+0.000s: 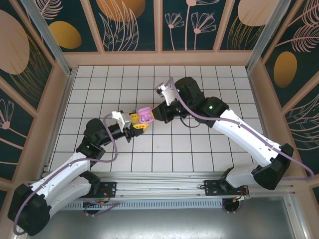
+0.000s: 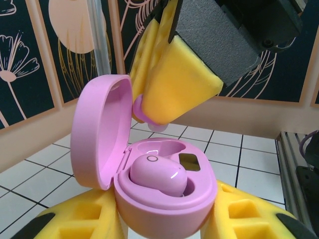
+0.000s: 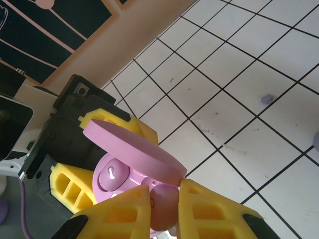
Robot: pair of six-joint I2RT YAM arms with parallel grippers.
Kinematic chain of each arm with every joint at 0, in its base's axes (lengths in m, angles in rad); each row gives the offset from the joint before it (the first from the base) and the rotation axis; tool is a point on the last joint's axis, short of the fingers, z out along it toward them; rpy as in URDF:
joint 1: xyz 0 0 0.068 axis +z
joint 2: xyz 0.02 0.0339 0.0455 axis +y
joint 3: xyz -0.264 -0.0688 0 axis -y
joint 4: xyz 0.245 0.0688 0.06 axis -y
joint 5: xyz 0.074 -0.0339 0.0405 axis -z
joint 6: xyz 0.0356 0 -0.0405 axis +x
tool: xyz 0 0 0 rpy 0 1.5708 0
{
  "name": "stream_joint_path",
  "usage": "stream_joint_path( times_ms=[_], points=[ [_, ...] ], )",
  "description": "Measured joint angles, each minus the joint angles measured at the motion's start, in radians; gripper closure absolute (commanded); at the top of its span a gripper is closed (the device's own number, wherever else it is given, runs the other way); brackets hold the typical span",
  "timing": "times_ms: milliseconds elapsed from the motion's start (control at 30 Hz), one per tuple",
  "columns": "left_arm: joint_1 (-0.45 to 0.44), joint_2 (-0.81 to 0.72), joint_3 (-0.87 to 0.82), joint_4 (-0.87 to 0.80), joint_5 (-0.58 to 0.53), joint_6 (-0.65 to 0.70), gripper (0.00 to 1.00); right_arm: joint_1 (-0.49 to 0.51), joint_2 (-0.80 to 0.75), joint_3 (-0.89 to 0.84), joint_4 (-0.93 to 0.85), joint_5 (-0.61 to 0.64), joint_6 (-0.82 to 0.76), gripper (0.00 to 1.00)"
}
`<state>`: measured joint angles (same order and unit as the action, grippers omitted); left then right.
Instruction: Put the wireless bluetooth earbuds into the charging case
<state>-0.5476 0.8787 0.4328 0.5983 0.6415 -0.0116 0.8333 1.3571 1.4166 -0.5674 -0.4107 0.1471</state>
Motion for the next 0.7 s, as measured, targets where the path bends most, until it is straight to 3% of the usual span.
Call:
stream_joint_path(
  times_ms=[200, 700],
  points=[
    [0.0, 0.013, 0.002, 0.003, -0.01, -0.012, 0.94, 0.015, -0.005, -0.006, 0.005, 0.072, 0.034, 0.85],
    [0.0, 0.029, 0.003, 0.004, -0.014, -0.065, 0.94, 0.034, -0.034, -0.058, 0.064, 0.106, 0.076, 0.86]
  ],
)
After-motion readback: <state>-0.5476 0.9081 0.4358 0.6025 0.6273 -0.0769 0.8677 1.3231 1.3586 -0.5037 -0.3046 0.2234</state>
